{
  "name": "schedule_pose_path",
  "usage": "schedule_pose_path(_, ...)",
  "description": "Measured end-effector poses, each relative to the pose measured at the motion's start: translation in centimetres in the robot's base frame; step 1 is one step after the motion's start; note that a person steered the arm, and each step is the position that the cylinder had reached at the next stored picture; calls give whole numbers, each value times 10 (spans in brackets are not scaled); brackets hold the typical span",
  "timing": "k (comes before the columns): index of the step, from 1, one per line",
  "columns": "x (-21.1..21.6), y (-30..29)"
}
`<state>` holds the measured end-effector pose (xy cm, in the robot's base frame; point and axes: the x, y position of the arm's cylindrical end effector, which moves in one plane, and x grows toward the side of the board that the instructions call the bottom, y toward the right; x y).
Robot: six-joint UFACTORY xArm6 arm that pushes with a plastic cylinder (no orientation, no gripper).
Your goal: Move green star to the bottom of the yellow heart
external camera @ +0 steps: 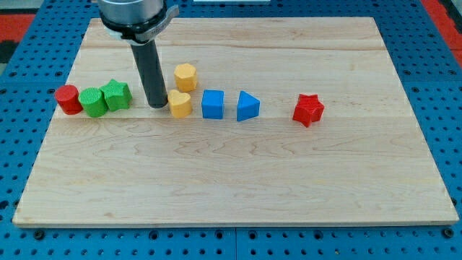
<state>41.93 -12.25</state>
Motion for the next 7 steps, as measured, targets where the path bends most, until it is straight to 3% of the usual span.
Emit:
schedule_pose_path(1,14,-9)
schedule_pose_path(4,-78,-53)
schedule_pose_path(5,-72,-83)
schedule_pose_path(7,-20,-35)
